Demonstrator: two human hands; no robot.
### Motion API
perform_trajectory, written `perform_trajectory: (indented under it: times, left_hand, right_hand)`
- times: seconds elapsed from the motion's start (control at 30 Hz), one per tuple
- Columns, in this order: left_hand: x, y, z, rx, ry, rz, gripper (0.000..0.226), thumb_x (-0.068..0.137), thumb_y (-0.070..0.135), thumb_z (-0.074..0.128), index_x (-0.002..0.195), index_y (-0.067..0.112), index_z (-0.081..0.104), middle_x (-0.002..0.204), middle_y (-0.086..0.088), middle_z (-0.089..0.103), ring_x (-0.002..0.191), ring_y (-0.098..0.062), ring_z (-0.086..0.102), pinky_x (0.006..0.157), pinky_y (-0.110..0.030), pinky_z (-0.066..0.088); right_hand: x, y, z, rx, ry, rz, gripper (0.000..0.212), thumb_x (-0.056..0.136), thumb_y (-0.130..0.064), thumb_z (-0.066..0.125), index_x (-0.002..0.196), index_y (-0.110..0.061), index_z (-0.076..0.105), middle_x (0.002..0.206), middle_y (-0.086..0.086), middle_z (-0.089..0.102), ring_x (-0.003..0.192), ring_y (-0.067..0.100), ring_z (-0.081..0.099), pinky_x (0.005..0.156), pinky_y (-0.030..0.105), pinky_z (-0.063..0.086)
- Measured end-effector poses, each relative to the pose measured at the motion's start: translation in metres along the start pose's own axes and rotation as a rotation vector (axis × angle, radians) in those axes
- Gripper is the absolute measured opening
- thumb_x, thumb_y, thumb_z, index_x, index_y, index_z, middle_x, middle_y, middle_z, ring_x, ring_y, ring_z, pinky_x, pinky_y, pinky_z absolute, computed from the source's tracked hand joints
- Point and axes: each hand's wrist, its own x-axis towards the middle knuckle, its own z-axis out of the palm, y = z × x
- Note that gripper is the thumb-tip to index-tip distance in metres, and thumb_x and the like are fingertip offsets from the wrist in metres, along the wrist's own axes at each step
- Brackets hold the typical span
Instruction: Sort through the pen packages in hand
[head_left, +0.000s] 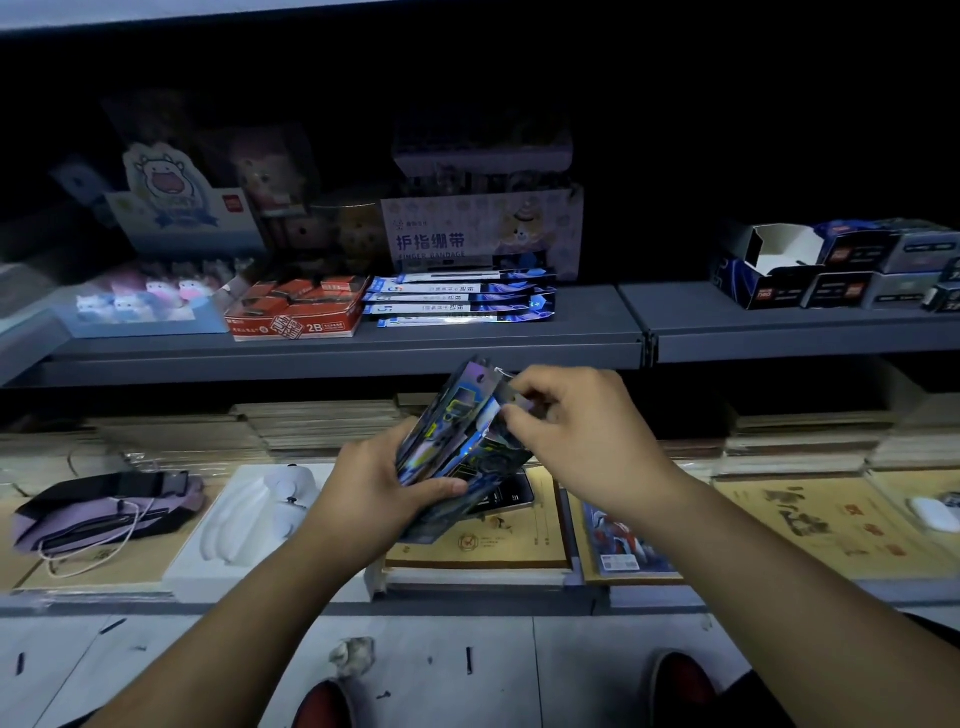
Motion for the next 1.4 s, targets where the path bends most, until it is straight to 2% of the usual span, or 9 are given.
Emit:
perform_trajectory:
  times: [0.2, 0.37, 0.5, 0.6, 0.7, 0.83, 1.07, 1.23, 1.4]
  left_hand:
    - [-0.002, -0.001, 0.002, 0.008, -0.018, 0.026, 0.038, 0.075, 0.033, 0.089, 0.108, 0.034, 0.071, 0.091, 0.024, 0.075, 0.084, 0.006, 0.069, 0.079, -0.025, 0.057]
    - [-0.001, -0.001, 0.002, 0.032, -0.027, 0.052, 0.038, 0.076, 0.032, 0.088, 0.110, 0.032, 0.071, 0.087, 0.020, 0.075, 0.083, 0.005, 0.068, 0.069, -0.014, 0.052]
    - [-0.001, -0.001, 0.004, 0.034, -0.041, 0.045, 0.037, 0.077, 0.032, 0.087, 0.110, 0.030, 0.070, 0.087, 0.021, 0.074, 0.083, 0.005, 0.068, 0.066, -0.008, 0.047]
    - [-0.001, -0.002, 0.004, 0.033, -0.037, 0.029, 0.036, 0.077, 0.032, 0.087, 0.108, 0.030, 0.070, 0.086, 0.017, 0.075, 0.081, 0.003, 0.068, 0.066, -0.010, 0.049]
    - [-0.002, -0.001, 0.004, 0.028, -0.036, 0.023, 0.035, 0.076, 0.031, 0.088, 0.105, 0.033, 0.069, 0.085, 0.020, 0.074, 0.080, 0.004, 0.067, 0.064, -0.009, 0.048]
    - [0.000, -0.002, 0.003, 0.027, -0.031, 0.012, 0.040, 0.075, 0.032, 0.089, 0.109, 0.035, 0.069, 0.089, 0.023, 0.074, 0.083, 0.006, 0.068, 0.067, -0.010, 0.050]
    - [0.002, -0.005, 0.003, 0.004, -0.050, -0.052, 0.037, 0.073, 0.037, 0.089, 0.104, 0.033, 0.068, 0.091, 0.017, 0.076, 0.082, 0.007, 0.068, 0.071, -0.014, 0.052]
    - [0.002, -0.005, 0.004, -0.022, -0.076, -0.047, 0.038, 0.073, 0.035, 0.090, 0.104, 0.035, 0.068, 0.090, 0.018, 0.076, 0.083, 0.005, 0.070, 0.071, -0.014, 0.052]
    - [0.003, -0.003, 0.003, -0.048, -0.062, -0.052, 0.036, 0.072, 0.032, 0.090, 0.097, 0.039, 0.066, 0.089, 0.023, 0.076, 0.081, 0.007, 0.069, 0.066, -0.009, 0.050]
  right_hand:
    - [-0.001, -0.006, 0.004, -0.074, -0.094, 0.009, 0.018, 0.095, -0.020, 0.062, 0.083, -0.014, 0.073, 0.070, 0.001, 0.070, 0.062, 0.018, 0.063, 0.060, 0.039, 0.053]
    - [-0.004, -0.010, 0.003, -0.055, -0.264, 0.052, 0.029, 0.100, -0.018, 0.049, 0.084, 0.003, 0.061, 0.066, 0.023, 0.061, 0.048, 0.033, 0.060, 0.047, 0.045, 0.052]
    - [-0.006, -0.011, 0.002, -0.011, -0.401, 0.122, 0.024, 0.103, -0.017, 0.041, 0.082, -0.008, 0.048, 0.040, 0.000, 0.050, 0.037, 0.023, 0.060, 0.057, 0.046, 0.054]
    - [-0.006, -0.012, 0.005, 0.011, -0.435, 0.122, 0.016, 0.103, -0.019, 0.034, 0.105, -0.015, 0.049, 0.043, -0.004, 0.058, 0.038, 0.023, 0.060, 0.065, 0.044, 0.058]
    - [-0.006, -0.013, 0.006, 0.004, -0.400, 0.097, 0.019, 0.104, -0.018, 0.035, 0.101, -0.013, 0.053, 0.047, -0.004, 0.062, 0.040, 0.023, 0.063, 0.066, 0.046, 0.058]
    - [-0.007, -0.012, 0.002, -0.002, -0.260, 0.016, 0.026, 0.103, -0.013, 0.048, 0.089, -0.004, 0.068, 0.057, 0.015, 0.063, 0.038, 0.017, 0.064, 0.044, 0.032, 0.053]
    - [-0.005, -0.009, 0.006, 0.001, 0.184, -0.240, 0.013, 0.096, -0.018, 0.067, 0.108, -0.021, 0.071, 0.093, -0.010, 0.060, 0.069, 0.002, 0.055, 0.066, 0.017, 0.043]
    - [-0.006, -0.006, 0.011, 0.051, 0.102, -0.260, 0.035, 0.095, -0.023, 0.072, 0.130, -0.025, 0.070, 0.101, -0.012, 0.056, 0.073, 0.014, 0.059, 0.070, 0.033, 0.052]
    - [-0.005, -0.008, 0.012, 0.090, 0.114, -0.236, 0.029, 0.092, -0.020, 0.076, 0.120, -0.021, 0.071, 0.107, -0.011, 0.057, 0.071, 0.016, 0.061, 0.069, 0.031, 0.053]
